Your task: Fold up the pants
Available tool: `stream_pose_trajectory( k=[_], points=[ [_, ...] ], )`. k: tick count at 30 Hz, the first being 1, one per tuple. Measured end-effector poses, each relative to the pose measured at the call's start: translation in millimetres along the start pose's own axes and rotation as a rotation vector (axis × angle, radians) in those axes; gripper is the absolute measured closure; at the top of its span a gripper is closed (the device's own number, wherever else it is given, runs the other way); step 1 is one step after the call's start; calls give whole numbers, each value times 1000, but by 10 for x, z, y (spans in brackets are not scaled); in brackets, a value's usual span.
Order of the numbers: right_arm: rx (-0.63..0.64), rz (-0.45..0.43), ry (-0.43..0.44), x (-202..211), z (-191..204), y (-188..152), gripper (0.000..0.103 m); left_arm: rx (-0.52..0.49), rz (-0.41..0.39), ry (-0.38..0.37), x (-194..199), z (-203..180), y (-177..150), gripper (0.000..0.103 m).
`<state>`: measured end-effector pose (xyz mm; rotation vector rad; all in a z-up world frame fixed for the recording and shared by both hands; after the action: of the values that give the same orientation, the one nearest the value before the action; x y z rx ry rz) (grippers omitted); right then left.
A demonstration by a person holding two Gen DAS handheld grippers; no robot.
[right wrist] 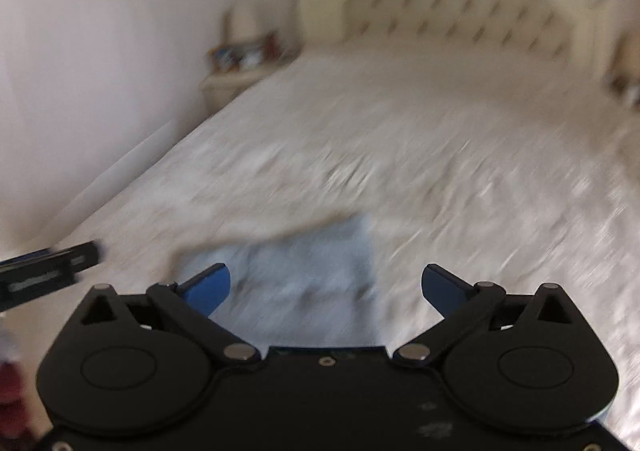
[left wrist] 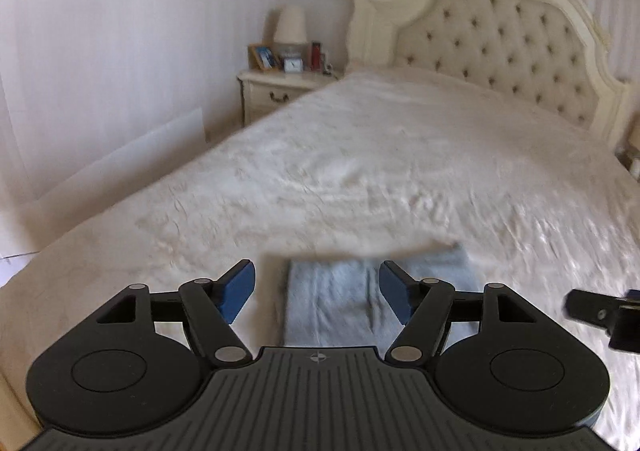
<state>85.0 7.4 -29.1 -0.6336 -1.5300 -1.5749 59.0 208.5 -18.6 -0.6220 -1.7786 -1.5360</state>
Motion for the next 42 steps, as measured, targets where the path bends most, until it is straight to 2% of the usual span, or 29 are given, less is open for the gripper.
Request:
stream_pose_trajectory(
  k=[1,4,7,9,14,22,25,33,42],
  points=[
    [-13,14,25,45,-28,-38,0,-14,22,9,18,-47,-29,36],
    [-34,40,19,186,-134,-149,0,-67,104,37,23,-184,-189,36],
    [-38,120,6,242,-194,-291,0,-73,211,82,34,-281,-381,36],
    [-34,177,6,256,-203,-420,0,-65,252,92,95,-347,-489,36],
    [-40,250,-6,359,-279,-703,0,-43,286,96,281,-490,-701,36],
    [-19,252,-38,534,-316,-807,0,-19,331,109,369,-592,-934,36],
    [-23,249,-48,562,-326,-790,0,-29,346,89,351,-634,-984,36],
    [-56,255,-91,501,-231,-712,0,-85,380,37,226,-616,-926,36],
    [-75,271,-132,363,-26,-642,0,-119,386,30,106,-403,-762,36]
  ],
)
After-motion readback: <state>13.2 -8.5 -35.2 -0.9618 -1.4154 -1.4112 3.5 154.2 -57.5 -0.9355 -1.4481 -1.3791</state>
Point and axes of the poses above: each gripper's, at about its wrist camera, not at the fingertips, and x roughly against the way its jaws point, z to its left, y to its top, the point moved 7 cm from there along -x, roughly the way its jaws point, and after that the axes turned 12 degrees about z, right-handed, at the moved point
